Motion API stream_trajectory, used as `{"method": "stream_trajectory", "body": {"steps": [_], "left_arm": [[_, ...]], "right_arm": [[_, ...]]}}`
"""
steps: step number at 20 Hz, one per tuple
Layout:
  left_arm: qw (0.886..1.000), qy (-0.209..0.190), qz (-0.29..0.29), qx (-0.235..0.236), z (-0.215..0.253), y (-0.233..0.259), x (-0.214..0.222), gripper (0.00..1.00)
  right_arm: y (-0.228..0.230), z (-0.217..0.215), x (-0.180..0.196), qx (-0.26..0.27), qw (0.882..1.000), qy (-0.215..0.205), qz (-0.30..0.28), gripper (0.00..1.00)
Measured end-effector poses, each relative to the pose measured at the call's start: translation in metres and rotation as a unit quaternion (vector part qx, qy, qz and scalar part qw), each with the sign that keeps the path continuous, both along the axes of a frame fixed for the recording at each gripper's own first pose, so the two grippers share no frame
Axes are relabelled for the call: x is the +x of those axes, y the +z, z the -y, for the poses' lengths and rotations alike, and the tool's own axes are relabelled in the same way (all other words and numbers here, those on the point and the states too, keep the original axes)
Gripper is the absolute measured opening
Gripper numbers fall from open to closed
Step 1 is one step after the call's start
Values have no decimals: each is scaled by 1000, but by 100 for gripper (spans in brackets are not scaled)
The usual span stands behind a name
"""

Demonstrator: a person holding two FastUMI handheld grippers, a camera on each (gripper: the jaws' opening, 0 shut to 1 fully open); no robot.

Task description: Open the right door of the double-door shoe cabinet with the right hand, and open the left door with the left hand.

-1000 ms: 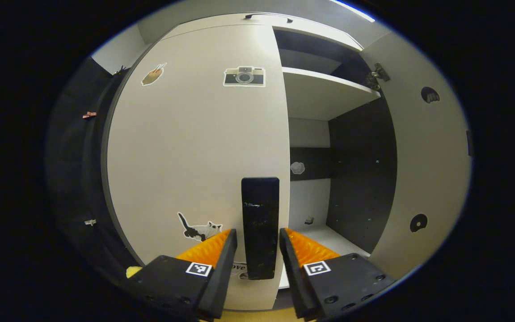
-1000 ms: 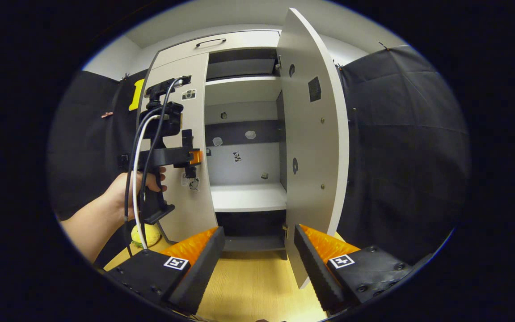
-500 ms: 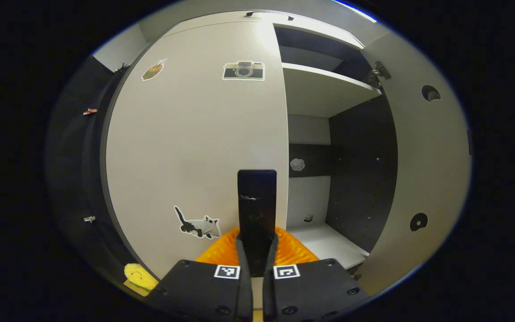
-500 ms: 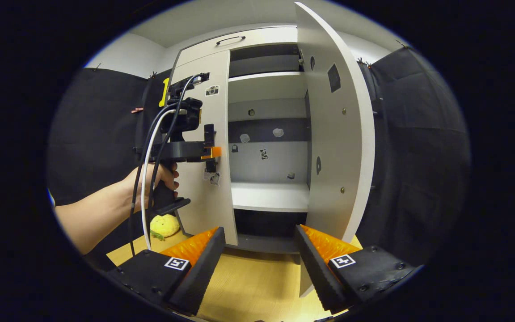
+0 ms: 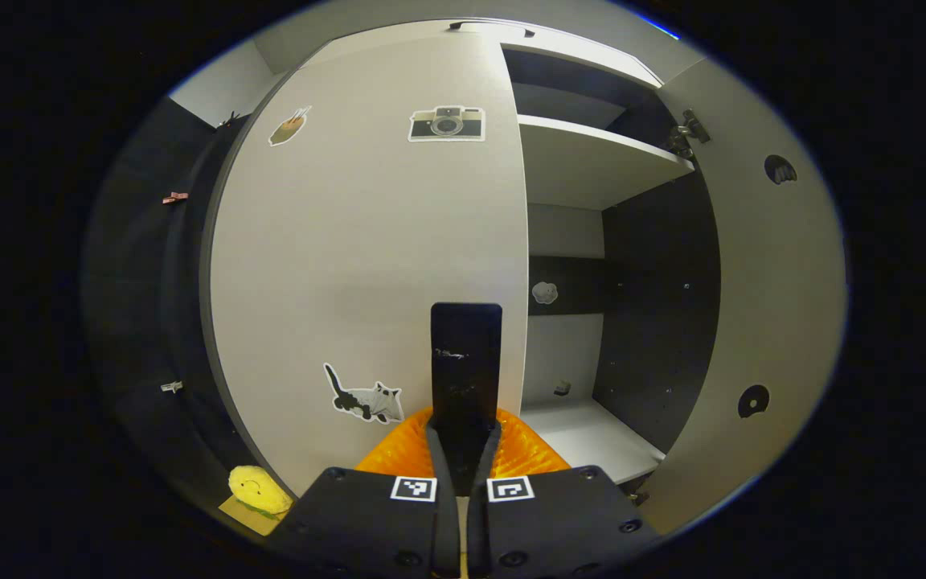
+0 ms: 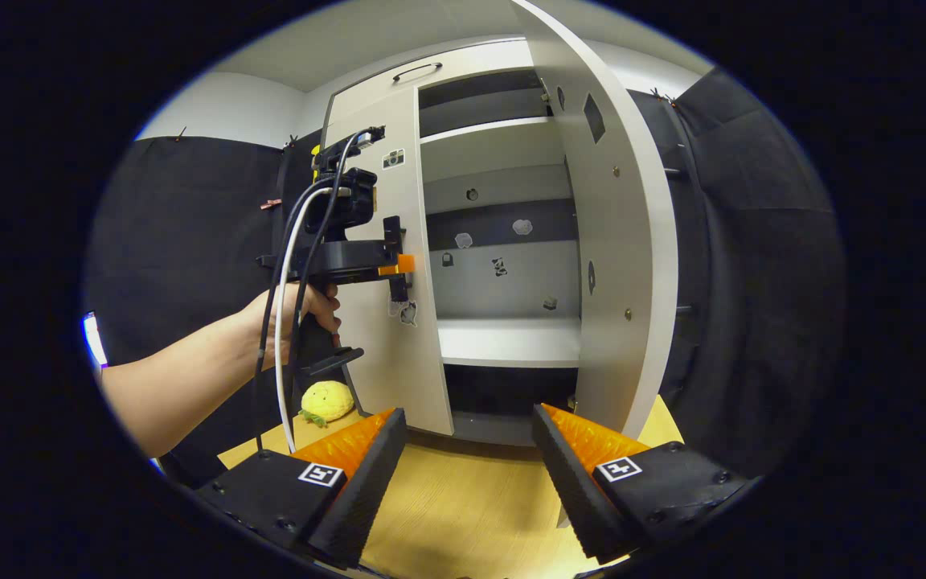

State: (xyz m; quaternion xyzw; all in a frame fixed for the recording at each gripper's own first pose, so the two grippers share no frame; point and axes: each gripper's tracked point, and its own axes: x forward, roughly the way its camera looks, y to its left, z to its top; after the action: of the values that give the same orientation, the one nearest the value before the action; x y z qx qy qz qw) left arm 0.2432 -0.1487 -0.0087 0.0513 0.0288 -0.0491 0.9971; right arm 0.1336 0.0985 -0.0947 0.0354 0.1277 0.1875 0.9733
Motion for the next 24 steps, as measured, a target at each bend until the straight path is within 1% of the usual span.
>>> {"method": "stream_trajectory", "body": {"steps": [2, 4, 7, 10, 11, 12, 14, 16, 19, 20, 21, 24], "left_arm": [[1000, -1, 8, -15, -6, 2, -17, 9], [1000, -6, 5, -23, -11, 2, -28, 9], [999, -33, 1, -25, -19, 1, -50, 9], [998, -67, 5, -17, -29, 2, -67, 9], [997, -76, 5, -23, -34, 3, -75, 9], [996, -84, 5, -31, -40, 5, -83, 9], [995, -95, 11, -28, -49, 7, -94, 9], [995, -100, 14, -22, -55, 8, -103, 9], [994, -108, 14, -27, -79, 9, -126, 9], [994, -109, 15, -27, -87, 10, -131, 7], [994, -109, 16, -28, -94, 10, -135, 9], [994, -99, 20, -32, -119, 12, -149, 8]], "right_arm": [[-1, -7, -10, -10, 1000, -9, 5, 98], [-5, -16, -16, -22, 999, -23, -2, 98], [2, -24, -19, -23, 998, -53, 1, 98], [12, -31, -35, -26, 996, -86, 14, 98], [14, -33, -39, -29, 995, -97, 19, 98], [13, -36, -43, -32, 994, -104, 22, 98], [12, -42, -50, -38, 992, -115, 24, 98], [17, -46, -57, -41, 990, -127, 34, 98], [23, -51, -70, -44, 988, -144, 45, 98], [22, -51, -73, -46, 987, -150, 46, 98], [21, -51, -76, -49, 986, -155, 43, 98], [16, -49, -83, -46, 983, -173, 33, 99]]}}
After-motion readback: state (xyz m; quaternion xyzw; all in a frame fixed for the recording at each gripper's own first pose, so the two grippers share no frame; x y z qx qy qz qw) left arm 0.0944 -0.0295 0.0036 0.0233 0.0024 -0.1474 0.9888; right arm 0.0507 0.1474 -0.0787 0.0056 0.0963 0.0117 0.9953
